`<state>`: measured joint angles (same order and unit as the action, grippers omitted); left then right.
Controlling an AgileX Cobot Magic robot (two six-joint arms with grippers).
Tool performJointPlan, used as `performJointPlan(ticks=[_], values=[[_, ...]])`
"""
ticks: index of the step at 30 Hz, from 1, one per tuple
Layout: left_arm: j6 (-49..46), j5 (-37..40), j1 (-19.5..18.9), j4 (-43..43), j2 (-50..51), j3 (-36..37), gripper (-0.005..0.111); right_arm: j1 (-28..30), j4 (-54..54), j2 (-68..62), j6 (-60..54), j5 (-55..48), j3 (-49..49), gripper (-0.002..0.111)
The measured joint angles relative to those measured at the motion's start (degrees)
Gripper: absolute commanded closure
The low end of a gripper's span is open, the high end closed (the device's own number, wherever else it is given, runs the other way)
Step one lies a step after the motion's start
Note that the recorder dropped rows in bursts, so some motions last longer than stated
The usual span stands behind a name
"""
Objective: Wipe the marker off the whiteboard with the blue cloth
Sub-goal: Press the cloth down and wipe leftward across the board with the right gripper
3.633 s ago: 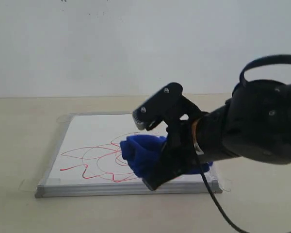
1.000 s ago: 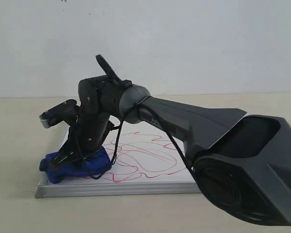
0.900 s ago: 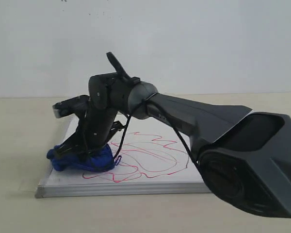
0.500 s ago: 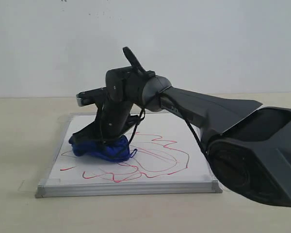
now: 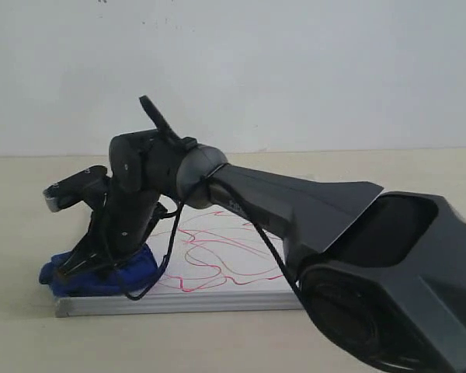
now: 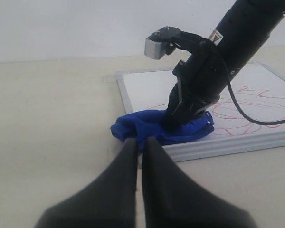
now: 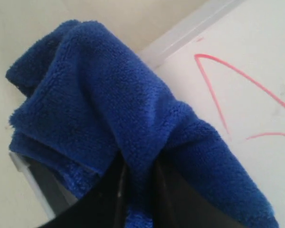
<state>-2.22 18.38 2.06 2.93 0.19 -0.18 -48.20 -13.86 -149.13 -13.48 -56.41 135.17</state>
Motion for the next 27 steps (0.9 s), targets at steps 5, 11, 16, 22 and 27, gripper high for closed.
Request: performJointPlan(ticks=[5,11,16,22,27], values=[[0.0,0.0,0.0,0.0,0.0,0.0,0.103,-0.3,0.2,-0.1,-0.5,1.6,0.0,0.109],[0.0,0.0,0.0,0.0,0.0,0.0,0.103,-0.3,-1.2,-0.9,0.2,9.1,-0.2,0.109],[0.0,0.0,0.0,0.0,0.0,0.0,0.103,0.7,-2.5,-2.0,3.2,14.9,-0.4,0.109],[0.0,0.0,0.0,0.0,0.0,0.0,0.103,1.9,-4.0,-2.2,4.7,11.6,-0.2,0.109],[0.0,0.0,0.0,0.0,0.0,0.0,0.103,1.9,-3.5,-1.7,3.3,6.4,0.1,0.109]])
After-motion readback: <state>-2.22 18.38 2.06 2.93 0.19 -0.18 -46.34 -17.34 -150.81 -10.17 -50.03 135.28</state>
